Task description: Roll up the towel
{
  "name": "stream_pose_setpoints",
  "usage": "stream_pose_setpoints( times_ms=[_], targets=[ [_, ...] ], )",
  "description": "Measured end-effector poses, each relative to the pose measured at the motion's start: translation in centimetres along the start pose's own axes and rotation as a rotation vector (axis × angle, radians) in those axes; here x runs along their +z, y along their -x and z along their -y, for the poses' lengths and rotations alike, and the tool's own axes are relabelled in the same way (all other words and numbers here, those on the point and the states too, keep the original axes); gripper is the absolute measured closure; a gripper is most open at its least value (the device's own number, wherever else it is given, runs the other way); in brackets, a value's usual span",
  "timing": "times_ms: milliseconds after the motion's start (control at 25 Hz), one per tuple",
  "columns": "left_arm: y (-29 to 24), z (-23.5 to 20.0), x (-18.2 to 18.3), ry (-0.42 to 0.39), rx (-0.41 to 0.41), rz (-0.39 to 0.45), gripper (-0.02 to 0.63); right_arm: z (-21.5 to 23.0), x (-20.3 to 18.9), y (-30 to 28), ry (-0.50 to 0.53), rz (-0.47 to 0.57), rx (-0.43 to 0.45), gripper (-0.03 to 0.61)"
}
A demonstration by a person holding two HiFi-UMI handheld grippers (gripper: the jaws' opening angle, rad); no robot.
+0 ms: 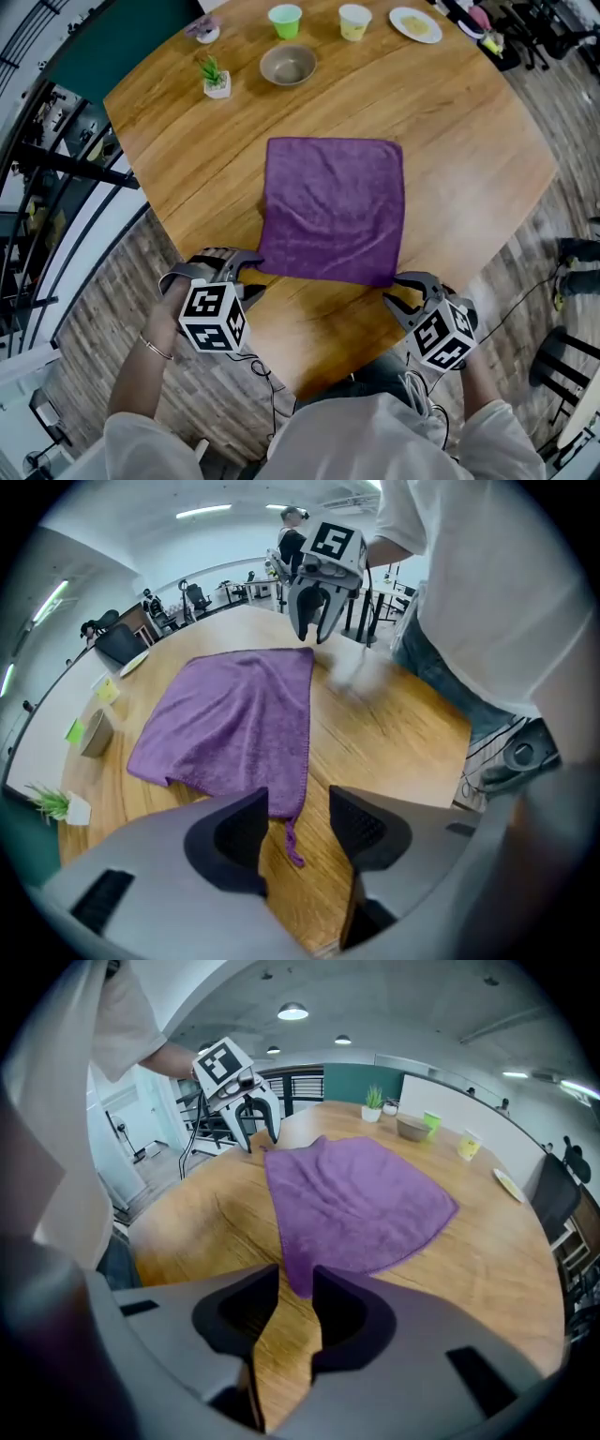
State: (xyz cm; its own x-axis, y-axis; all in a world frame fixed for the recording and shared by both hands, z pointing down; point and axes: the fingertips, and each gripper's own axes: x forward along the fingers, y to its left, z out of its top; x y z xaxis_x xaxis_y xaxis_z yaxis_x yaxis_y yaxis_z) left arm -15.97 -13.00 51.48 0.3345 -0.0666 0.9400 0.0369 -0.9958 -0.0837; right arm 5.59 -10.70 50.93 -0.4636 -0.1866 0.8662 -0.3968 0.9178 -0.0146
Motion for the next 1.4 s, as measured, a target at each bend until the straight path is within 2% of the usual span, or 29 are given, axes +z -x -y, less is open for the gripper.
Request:
stream_pose_setpoints(
  times_ms=[160,680,1000,1280,1400],
  targets=[
    [-0.4,0.2,0.3,-0.011,-0.029,-0.004,0.423,-0.1,-0.5,-0.4,0.032,-0.033,0.031,0.485],
    [-2.0,0.4,0.0,-0.026,-0.088,-0.036,0.517,-0.2,-1.3,-1.9,0.095,-0.105,0.096,0.505],
    [-1.9,0.4,0.2,0.029,-0.120,-0.030,0.527,0.1,-1.4,-1.8,0.122,-0.116,0.089,0.549],
    [-2.1,-0.2,0.2,0.026,-0.119,-0.049,0.572,0.3,-1.4,-1.8,0.107,-0.104,0.094,0.555],
    [-2.2,-0.4,0.1,0.018,-0.089,-0.052,0.594,0.3,-1.3,-1.9,0.112,-0.102,0.096,0.561]
  ],
)
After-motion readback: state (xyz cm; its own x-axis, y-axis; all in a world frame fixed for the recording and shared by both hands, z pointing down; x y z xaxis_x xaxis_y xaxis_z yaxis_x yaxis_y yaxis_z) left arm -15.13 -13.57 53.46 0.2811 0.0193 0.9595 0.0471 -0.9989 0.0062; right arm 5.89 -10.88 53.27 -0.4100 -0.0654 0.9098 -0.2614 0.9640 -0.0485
